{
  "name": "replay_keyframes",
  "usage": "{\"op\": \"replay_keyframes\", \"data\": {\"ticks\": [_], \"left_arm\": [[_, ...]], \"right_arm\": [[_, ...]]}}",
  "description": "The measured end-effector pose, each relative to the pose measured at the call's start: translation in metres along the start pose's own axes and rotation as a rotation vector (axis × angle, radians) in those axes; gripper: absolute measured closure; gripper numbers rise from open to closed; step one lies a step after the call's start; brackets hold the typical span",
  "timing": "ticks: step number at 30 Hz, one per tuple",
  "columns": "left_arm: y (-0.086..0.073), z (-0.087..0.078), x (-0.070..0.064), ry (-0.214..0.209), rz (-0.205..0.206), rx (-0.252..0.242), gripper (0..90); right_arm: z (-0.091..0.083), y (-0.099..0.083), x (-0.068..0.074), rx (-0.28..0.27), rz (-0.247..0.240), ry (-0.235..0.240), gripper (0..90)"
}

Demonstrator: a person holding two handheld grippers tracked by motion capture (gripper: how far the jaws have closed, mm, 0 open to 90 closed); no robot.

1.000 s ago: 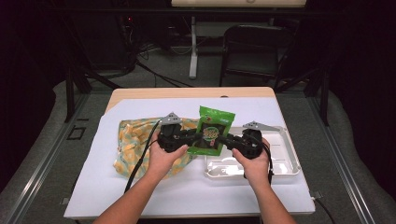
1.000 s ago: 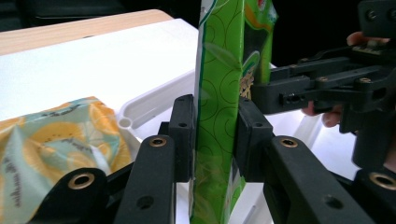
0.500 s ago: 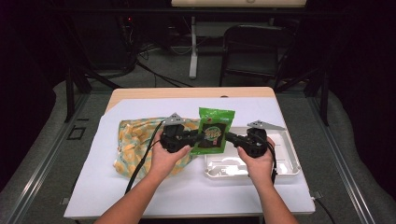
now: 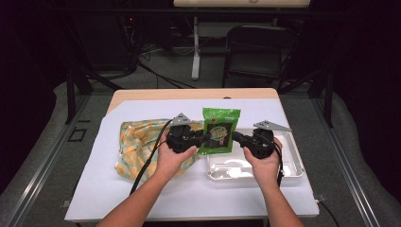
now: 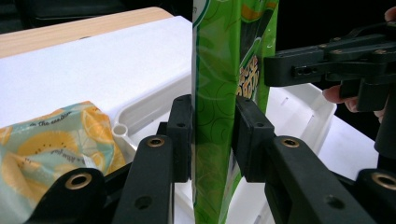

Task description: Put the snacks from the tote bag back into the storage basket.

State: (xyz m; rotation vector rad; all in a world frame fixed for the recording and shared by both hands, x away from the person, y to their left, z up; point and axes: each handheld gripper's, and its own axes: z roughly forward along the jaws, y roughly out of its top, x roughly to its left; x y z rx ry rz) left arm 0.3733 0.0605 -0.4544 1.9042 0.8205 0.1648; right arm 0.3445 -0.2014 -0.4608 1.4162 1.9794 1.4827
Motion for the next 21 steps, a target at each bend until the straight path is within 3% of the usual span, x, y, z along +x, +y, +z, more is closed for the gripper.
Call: {"op": "replay_keyframes", "data": {"ticks": [15,21], "left_arm": [[0.011,0.02,-0.002,0.056,-0.016,-0.005,67.3],[0.015,0.029,-0.001,0.064,-0.02,0.014,67.0]], "right_arm": [[-0.002,0.01,-0.01,0.0,-0.001,-0.039,89.8],[0.0,0.011,-0.016,0.005,-0.003,-0.062,89.8]]}}
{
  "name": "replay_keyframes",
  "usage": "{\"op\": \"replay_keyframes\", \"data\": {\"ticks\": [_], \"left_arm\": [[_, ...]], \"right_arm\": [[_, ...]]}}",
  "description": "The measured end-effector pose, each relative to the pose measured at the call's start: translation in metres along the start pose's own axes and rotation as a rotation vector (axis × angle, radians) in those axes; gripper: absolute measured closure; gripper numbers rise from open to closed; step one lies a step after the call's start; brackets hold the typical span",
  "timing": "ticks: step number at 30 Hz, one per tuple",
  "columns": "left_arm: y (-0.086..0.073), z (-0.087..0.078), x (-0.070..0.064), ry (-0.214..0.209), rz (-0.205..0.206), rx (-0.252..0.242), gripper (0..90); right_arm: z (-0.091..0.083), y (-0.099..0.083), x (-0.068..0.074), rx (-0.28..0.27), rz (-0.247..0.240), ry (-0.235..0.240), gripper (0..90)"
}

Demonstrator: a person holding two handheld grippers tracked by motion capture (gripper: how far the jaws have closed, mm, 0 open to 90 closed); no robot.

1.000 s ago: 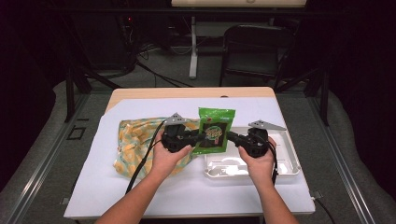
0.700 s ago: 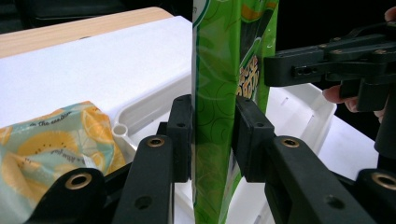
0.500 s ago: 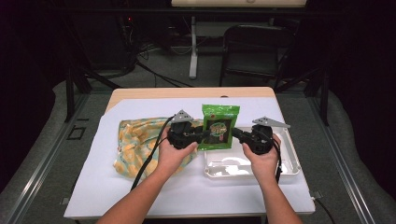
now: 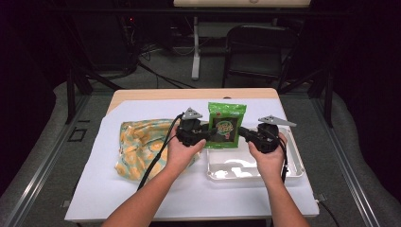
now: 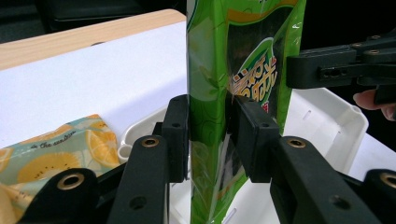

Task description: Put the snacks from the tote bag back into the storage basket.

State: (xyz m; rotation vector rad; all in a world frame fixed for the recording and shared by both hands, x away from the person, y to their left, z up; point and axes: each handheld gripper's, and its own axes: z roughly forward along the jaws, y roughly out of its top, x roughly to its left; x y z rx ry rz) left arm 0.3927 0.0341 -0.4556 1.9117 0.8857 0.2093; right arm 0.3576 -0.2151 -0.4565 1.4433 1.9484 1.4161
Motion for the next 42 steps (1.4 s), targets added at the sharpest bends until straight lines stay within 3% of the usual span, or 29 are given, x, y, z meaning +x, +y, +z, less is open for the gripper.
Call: {"op": "replay_keyframes", "data": {"ticks": [26,42], "left_arm": [[-0.012,0.049,0.011,0.019,-0.075,0.075,63.0],[-0.02,0.062,0.019,0.059,-0.091,0.137,61.1]], "right_arm": [[0.022,-0.011,-0.022,0.073,-0.007,-0.081,89.8],[0.039,-0.021,-0.023,0.102,-0.015,-0.108,89.8]]}}
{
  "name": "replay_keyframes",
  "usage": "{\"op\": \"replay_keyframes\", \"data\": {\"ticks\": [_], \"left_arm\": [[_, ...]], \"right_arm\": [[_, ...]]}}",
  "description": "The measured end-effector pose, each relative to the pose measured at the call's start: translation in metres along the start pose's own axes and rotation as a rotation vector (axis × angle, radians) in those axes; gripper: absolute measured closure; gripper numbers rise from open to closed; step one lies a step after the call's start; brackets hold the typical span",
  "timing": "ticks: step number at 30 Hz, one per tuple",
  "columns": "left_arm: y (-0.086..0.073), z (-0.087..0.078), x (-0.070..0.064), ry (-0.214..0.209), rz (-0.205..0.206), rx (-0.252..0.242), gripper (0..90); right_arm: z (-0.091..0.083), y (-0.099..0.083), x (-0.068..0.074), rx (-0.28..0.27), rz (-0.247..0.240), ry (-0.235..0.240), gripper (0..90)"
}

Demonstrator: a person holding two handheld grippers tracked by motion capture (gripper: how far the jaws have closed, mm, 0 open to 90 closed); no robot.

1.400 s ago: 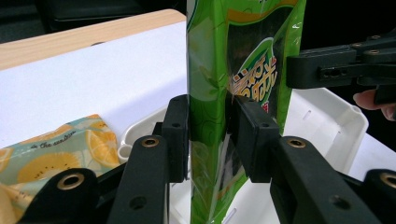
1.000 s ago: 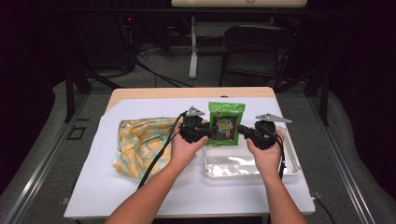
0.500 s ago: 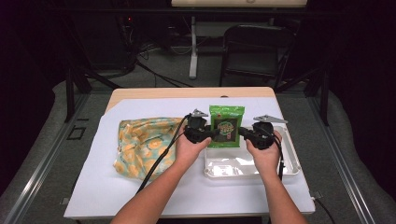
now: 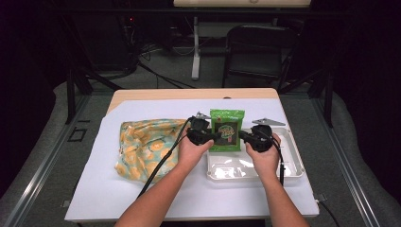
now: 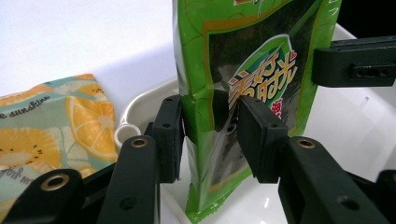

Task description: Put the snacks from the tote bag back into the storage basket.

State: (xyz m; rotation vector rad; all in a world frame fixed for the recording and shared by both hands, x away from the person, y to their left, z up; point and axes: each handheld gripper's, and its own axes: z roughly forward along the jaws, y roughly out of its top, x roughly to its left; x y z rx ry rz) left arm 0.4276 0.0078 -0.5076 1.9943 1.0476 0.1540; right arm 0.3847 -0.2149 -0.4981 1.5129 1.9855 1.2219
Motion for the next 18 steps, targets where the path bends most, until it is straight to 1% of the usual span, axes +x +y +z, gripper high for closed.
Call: {"op": "replay_keyframes", "data": {"ticks": [2,5,8,9,10,11,12,13,18], "left_arm": [[-0.0004,0.0008,0.0009,0.003,0.007,0.01,60.8],[-0.0011,0.0022,0.001,0.01,-0.001,0.011,60.4],[-0.0015,0.0027,0.0021,0.012,-0.005,0.025,60.0],[-0.0019,0.0031,0.0024,0.017,-0.004,0.026,59.7],[-0.0023,0.0033,0.0028,0.02,-0.002,0.026,59.2],[-0.0028,0.0035,0.003,0.016,-0.009,0.03,58.6],[-0.0034,0.0038,0.0036,0.015,-0.01,0.027,57.4],[-0.004,0.0041,0.0033,0.013,-0.021,0.023,56.4],[-0.0045,0.0031,0.0035,0.01,-0.023,0.019,55.3]], "right_arm": [[0.0013,-0.0014,0.0003,0.0,0.001,-0.002,89.8],[0.0027,-0.0037,0.0018,-0.008,0.001,-0.011,89.8],[0.0039,-0.0051,0.0035,-0.011,-0.005,-0.014,89.8],[0.0038,-0.0052,0.0036,-0.002,-0.012,-0.013,89.8],[0.0047,-0.0057,0.0041,-0.007,-0.011,-0.015,89.8],[0.0052,-0.006,0.0042,-0.002,-0.014,-0.016,89.8],[0.0059,-0.0064,0.0046,-0.001,-0.016,-0.016,89.8],[0.0067,-0.0067,0.0048,-0.002,-0.016,-0.017,89.8],[0.0075,-0.0076,0.0054,-0.001,-0.015,-0.025,89.8]]}}
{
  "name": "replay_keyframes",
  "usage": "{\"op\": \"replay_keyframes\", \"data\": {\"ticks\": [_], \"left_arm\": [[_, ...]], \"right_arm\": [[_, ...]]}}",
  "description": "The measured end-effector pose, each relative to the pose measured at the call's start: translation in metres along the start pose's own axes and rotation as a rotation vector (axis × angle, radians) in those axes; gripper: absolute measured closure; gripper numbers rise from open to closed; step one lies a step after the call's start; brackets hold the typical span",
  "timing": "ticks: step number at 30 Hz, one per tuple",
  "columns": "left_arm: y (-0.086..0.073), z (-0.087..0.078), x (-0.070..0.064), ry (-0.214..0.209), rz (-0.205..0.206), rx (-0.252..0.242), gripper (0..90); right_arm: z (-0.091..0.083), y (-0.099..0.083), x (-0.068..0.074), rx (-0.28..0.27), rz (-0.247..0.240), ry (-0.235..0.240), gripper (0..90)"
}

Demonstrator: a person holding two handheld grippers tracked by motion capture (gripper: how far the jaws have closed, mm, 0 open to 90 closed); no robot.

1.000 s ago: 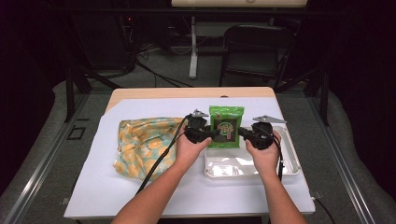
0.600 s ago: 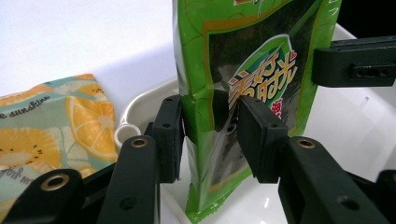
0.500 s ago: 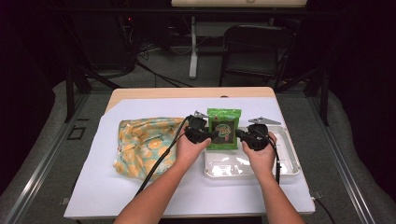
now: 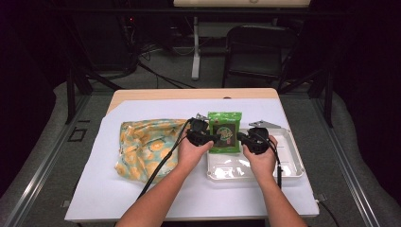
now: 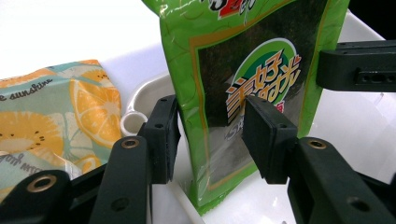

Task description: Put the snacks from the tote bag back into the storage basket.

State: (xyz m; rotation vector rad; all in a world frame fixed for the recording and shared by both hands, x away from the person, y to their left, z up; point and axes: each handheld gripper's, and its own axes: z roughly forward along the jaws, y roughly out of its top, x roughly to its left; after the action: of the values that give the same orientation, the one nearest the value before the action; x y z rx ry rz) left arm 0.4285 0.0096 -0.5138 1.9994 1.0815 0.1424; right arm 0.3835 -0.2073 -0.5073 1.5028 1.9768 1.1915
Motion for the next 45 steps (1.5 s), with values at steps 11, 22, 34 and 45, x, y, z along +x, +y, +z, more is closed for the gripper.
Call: {"op": "replay_keyframes", "data": {"ticks": [11,22,34,45], "left_arm": [[0.0,-0.004,0.001,0.004,0.005,-0.022,50.8],[0.0,-0.013,0.003,0.032,0.021,-0.012,50.3],[-0.002,-0.03,0.006,0.031,0.025,-0.063,50.3],[-0.01,-0.055,0.019,0.029,0.002,-0.091,50.5]], "right_arm": [[0.001,-0.001,0.001,-0.002,-0.002,0.001,89.9],[0.003,-0.002,-0.004,0.017,0.035,0.002,90.0],[0.009,-0.004,-0.015,0.033,0.133,0.012,90.0],[0.014,-0.003,-0.018,0.043,0.164,0.018,90.0]]}}
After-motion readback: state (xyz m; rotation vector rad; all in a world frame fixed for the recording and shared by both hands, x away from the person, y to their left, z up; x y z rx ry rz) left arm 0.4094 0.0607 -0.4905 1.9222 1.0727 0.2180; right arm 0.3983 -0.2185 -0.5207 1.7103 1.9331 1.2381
